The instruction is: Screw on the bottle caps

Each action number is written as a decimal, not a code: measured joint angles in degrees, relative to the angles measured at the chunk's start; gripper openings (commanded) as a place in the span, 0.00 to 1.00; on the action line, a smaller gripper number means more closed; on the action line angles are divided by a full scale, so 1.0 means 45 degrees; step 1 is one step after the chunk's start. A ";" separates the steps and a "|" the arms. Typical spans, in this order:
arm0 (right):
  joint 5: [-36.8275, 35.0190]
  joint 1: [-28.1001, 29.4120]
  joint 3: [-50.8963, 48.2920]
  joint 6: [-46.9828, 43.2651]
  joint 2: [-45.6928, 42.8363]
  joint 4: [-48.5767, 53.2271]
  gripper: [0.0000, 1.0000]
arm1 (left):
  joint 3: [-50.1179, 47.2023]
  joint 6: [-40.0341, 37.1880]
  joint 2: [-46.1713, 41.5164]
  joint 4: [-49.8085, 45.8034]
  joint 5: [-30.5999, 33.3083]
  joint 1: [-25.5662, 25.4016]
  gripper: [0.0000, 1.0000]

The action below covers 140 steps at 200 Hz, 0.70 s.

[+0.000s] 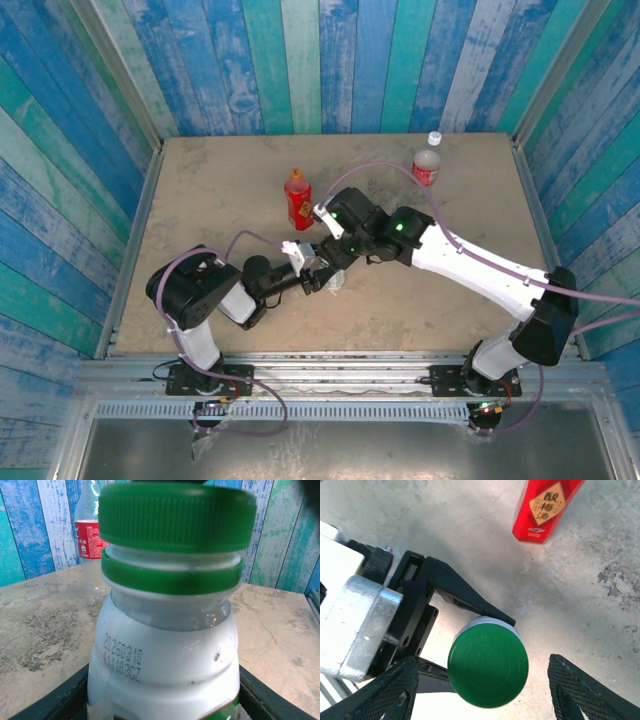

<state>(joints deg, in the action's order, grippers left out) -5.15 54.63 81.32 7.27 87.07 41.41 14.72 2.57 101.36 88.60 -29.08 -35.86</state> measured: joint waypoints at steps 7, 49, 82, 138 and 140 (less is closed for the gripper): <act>-0.0010 0.0005 -0.0005 -0.0010 -0.0126 -0.0063 0.71 | 0.0000 0.0000 0.0000 0.0000 0.0000 0.0000 0.61; -0.0248 0.0010 -0.0005 -0.0097 -0.0520 -0.0471 0.42 | 0.0000 -0.0005 0.0000 -0.0024 0.0000 0.0000 0.61; -0.0311 -0.0019 -0.0282 0.0019 -0.0515 -0.0559 0.26 | 0.0000 -0.0005 0.0000 -0.0039 0.0005 0.0000 0.62; -0.0068 -0.0155 -0.0787 0.0243 -0.0510 -0.0923 0.24 | 0.0005 -0.0049 0.0000 -0.0102 0.0010 0.0000 0.62; -0.0053 -0.0155 -0.0797 0.0248 -0.0515 -0.0942 0.24 | 0.0005 -0.0053 0.0000 -0.0102 0.0010 0.0005 0.62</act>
<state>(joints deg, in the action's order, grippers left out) -5.39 53.93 77.73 8.38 84.75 37.17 14.74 2.33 101.36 88.14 -29.04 -35.83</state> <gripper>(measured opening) 0.239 0.618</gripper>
